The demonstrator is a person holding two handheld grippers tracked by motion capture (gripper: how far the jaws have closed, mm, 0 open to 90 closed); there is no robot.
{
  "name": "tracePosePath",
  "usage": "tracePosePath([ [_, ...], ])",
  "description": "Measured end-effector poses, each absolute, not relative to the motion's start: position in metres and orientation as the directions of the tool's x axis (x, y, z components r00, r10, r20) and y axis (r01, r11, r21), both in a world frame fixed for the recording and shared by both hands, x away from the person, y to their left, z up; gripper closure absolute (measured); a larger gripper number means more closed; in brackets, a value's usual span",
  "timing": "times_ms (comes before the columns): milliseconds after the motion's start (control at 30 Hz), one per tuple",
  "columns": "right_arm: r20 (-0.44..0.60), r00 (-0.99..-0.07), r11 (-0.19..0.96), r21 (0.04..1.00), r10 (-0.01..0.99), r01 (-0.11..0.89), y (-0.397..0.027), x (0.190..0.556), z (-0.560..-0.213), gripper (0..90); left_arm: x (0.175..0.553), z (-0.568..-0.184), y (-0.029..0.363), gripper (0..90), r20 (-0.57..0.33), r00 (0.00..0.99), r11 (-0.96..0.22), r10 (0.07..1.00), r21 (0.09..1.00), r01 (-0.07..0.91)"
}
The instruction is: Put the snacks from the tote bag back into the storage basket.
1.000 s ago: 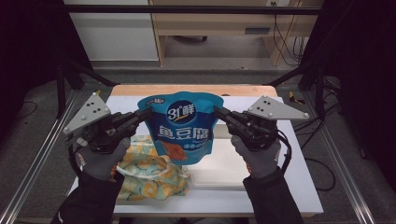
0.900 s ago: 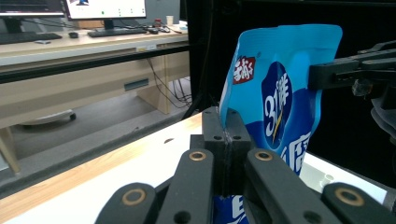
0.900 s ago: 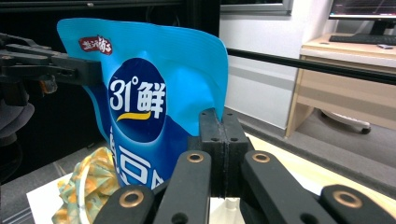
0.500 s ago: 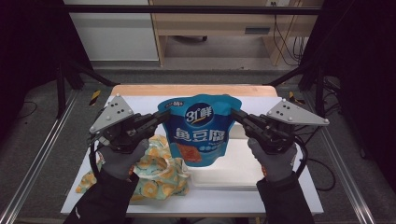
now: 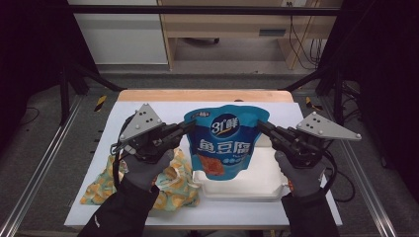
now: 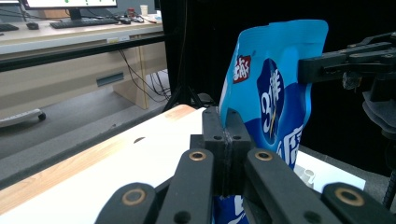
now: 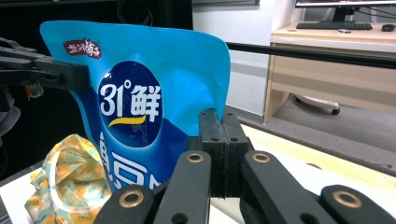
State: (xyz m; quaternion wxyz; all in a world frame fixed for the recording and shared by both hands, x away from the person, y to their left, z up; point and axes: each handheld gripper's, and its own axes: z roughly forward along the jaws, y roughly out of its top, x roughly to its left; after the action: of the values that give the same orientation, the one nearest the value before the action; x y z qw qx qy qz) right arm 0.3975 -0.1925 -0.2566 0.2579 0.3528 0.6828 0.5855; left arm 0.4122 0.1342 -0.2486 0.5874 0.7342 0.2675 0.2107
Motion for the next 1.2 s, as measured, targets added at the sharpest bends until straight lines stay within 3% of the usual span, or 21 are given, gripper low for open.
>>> tracePosePath([
  [1200, 0.116, -0.597, 0.063, 0.961, 0.794, 0.271, -0.205, 0.406, -0.315, 90.0, 0.429, -0.304, 0.123, 90.0, -0.034, 0.781, -0.220, 0.623, 0.951, 0.217],
])
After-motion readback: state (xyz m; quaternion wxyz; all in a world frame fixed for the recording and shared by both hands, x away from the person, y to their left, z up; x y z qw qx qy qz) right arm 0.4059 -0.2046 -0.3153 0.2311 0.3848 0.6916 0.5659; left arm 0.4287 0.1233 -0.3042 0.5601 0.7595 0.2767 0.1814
